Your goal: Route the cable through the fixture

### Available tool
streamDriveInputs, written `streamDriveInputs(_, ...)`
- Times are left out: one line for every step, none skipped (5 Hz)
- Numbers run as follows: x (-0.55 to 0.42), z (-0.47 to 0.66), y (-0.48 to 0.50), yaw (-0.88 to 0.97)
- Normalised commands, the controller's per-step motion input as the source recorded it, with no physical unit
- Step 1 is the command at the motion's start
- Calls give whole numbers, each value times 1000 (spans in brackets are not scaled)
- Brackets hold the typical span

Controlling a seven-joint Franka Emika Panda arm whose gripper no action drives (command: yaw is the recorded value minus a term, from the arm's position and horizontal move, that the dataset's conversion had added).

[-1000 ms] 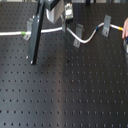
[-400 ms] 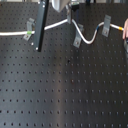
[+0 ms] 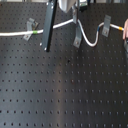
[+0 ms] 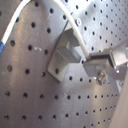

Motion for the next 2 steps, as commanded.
streamDriveInputs(-29,-264,-32,-237)
streamDriveInputs(-207,-8,142,-260)
